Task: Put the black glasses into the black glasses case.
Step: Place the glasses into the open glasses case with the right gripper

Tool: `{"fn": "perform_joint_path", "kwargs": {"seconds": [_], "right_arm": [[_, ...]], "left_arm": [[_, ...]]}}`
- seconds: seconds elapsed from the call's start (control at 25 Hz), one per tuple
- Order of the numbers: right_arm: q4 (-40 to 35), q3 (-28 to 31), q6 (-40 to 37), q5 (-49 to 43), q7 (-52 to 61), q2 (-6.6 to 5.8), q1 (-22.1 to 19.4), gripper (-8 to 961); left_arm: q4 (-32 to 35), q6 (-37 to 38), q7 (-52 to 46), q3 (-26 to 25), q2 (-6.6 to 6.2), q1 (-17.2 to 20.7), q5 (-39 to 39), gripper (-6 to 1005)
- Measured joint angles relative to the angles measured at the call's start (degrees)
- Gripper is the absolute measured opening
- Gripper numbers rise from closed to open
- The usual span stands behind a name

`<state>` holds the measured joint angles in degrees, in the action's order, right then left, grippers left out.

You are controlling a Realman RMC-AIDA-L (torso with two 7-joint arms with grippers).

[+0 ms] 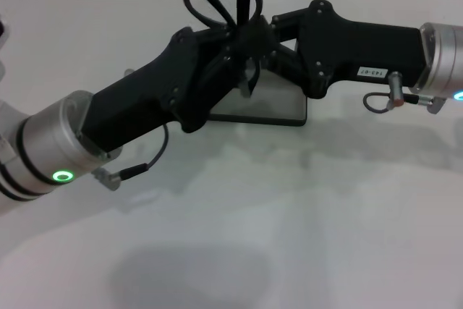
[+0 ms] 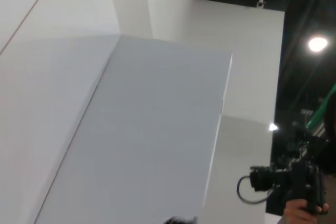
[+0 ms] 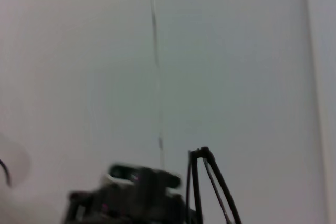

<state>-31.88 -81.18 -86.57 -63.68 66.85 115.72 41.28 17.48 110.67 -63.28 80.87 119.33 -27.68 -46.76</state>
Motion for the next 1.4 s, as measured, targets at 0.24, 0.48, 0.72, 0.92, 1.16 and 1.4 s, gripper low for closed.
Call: {"fn": "perform_joint_path", "kwargs": {"seconds": [0.24,0.48,0.72,0.92,1.16,1.4], "right_arm": [[-17.0,-0.8,11.4,-18.1,9.8,0.12,-4.7,36],[-35.7,-10.7,25.9,-40.1,27.4,0.21,-8.7,36],[-40.5,-21.3,36.3,-59.4,44.7,0.40,-6.2,41],[-40.5,-27.7,38.6,-75.2,60.3,0.48,-2.2,44],[-39.1,-31.3,42.4,-81.1,65.1,0.47,-0.8,49],[-35.3,-32.9,46.5,-81.3,65.1,0.46,1.6,53]], "left_arm": [[0.7,0.5,0.5,0.1,-4.03,4.9,-2.4,38],[0.8,2.0,0.8,-2.8,-6.70,10.5,-1.2,38],[0.7,2.1,0.9,-4.4,-6.38,11.2,-1.6,38],[0.7,2.0,1.0,-4.4,-6.36,11.1,-1.8,39],[0.7,2.0,1.0,-4.4,-6.32,11.3,-1.7,39],[0.4,2.0,1.0,-4.4,-6.25,11.2,-1.5,39]]}}
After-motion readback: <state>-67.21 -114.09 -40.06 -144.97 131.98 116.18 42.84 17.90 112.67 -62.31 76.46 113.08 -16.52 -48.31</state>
